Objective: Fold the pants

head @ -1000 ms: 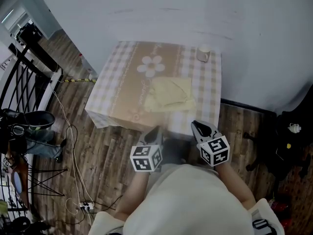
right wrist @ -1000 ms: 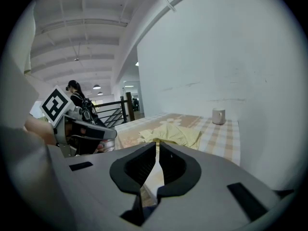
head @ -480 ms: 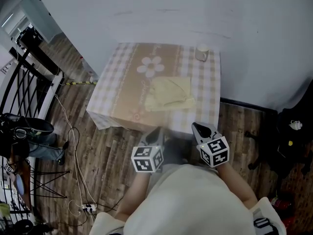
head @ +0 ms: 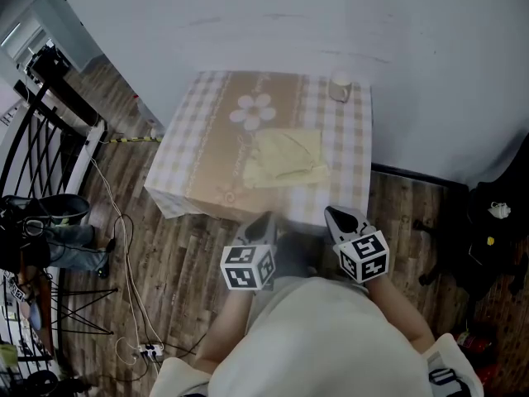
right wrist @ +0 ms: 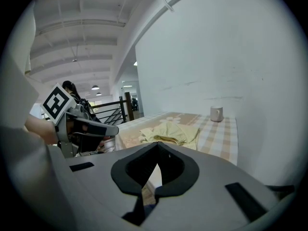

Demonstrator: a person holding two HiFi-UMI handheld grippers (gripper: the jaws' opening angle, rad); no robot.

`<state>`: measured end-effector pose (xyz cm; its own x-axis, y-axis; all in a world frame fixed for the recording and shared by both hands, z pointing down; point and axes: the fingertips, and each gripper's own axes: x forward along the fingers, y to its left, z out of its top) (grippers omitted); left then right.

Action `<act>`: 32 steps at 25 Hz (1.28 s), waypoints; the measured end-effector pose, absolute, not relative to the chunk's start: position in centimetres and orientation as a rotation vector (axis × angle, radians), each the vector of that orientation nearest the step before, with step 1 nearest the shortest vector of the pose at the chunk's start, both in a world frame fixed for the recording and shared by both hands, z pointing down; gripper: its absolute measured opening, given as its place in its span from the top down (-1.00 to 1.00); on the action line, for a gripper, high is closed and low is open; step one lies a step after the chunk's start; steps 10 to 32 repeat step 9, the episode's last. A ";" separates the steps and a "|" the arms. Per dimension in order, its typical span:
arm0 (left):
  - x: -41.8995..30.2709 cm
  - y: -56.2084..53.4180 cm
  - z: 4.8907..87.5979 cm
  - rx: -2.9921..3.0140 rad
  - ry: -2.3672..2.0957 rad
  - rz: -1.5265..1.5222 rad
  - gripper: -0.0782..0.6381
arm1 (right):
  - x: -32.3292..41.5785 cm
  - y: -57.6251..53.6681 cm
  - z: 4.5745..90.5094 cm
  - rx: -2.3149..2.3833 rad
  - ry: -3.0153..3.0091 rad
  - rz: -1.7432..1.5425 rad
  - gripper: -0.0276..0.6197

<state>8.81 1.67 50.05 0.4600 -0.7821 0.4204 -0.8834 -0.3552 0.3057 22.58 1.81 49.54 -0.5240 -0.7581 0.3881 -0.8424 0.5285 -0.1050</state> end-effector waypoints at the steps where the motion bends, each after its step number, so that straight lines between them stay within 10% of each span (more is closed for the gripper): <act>1: 8.8 1.6 50.1 2.224 -1.389 0.278 0.74 | 22.7 1.7 49.6 1.339 -2.475 0.407 0.92; 32: 8.7 0.9 50.3 2.217 -1.390 0.281 0.74 | 23.1 1.1 49.9 1.359 -2.467 0.421 0.92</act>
